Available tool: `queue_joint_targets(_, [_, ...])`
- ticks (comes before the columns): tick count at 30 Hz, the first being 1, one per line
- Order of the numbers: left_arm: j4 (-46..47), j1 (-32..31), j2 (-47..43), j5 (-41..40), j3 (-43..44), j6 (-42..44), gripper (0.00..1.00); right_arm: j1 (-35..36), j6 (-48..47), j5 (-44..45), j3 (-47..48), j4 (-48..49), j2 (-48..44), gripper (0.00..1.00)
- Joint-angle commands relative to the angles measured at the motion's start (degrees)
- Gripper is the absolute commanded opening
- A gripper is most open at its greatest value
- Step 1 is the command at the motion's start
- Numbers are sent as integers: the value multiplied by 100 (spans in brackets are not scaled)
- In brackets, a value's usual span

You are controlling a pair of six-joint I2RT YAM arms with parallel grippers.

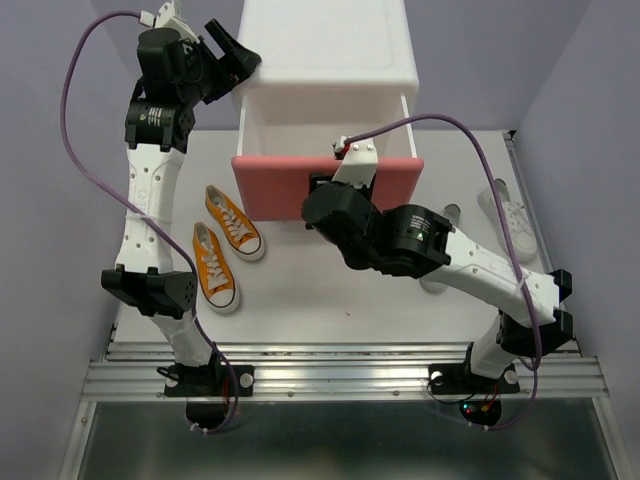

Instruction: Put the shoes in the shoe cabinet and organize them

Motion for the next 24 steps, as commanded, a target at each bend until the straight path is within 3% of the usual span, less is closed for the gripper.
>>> queue_joint_targets(1, [-1206,37,235,-707,-422,498,93,581,1281,-492,-68,-585,-256,1])
queue_joint_targets(9, [-1023,-7,173,-910,-685,384,93,845,1869,-694,-464,-812,-538,1])
queue_joint_targets(18, [-741,-42,15,-1103,-967,304,93,1136,2142,-922,37,-1761,-450,1])
queue_joint_targets(24, [-741,-42,6,-1165,-1020,313,93,1136,1827,-1045,28,-2016,-556,1])
